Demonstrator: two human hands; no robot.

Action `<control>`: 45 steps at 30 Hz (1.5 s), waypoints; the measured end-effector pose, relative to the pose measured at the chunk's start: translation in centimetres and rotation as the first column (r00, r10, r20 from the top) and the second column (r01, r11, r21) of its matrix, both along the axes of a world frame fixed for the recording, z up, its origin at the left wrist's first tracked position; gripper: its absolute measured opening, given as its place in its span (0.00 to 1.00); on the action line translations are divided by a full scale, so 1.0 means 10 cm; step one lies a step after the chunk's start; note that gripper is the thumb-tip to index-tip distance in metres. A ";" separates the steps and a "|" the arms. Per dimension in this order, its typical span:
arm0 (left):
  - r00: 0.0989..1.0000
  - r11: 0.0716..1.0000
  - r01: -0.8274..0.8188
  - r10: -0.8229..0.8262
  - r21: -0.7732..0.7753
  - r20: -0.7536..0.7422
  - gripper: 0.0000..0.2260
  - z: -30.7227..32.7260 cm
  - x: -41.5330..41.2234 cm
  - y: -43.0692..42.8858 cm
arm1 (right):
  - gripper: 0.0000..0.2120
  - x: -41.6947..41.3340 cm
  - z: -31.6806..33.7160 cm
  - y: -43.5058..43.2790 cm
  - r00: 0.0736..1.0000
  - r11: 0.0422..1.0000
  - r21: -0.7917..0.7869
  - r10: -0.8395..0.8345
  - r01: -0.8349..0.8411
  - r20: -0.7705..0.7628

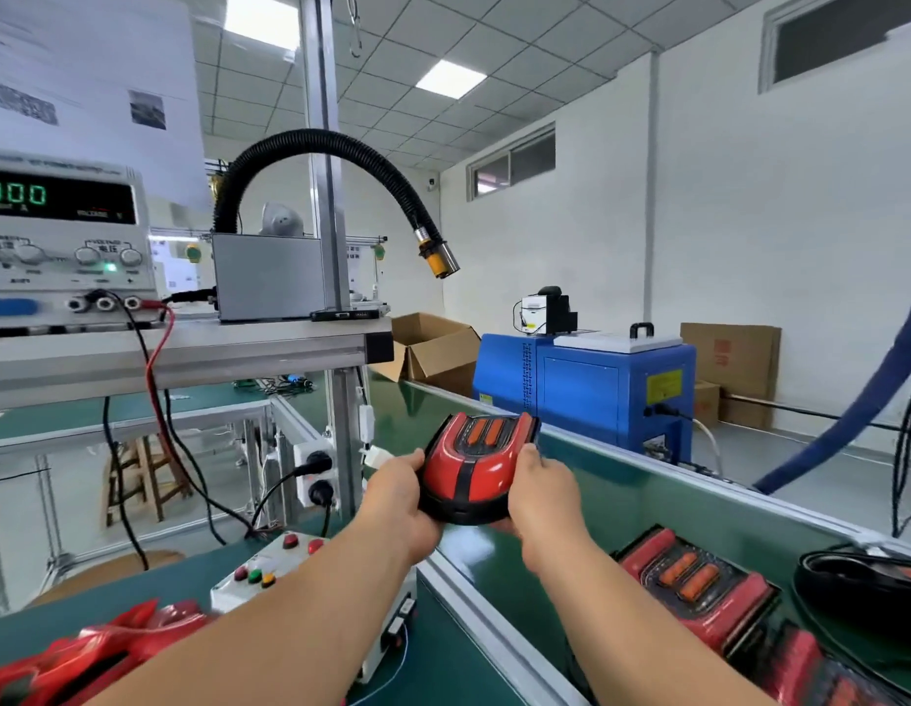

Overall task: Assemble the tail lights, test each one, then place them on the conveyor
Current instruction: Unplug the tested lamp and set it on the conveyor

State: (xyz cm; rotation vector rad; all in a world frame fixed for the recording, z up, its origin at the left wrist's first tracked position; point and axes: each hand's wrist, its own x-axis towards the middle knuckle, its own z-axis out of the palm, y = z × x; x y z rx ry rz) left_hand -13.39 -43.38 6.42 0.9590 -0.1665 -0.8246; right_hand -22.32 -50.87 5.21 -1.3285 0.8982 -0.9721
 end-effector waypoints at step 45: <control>0.319 0.821 0.092 -0.560 0.564 0.764 0.13 -0.50 -2.35 -0.48 | 0.10 -3.03 -0.66 0.08 0.919 0.917 0.179 -0.312 0.358 -0.239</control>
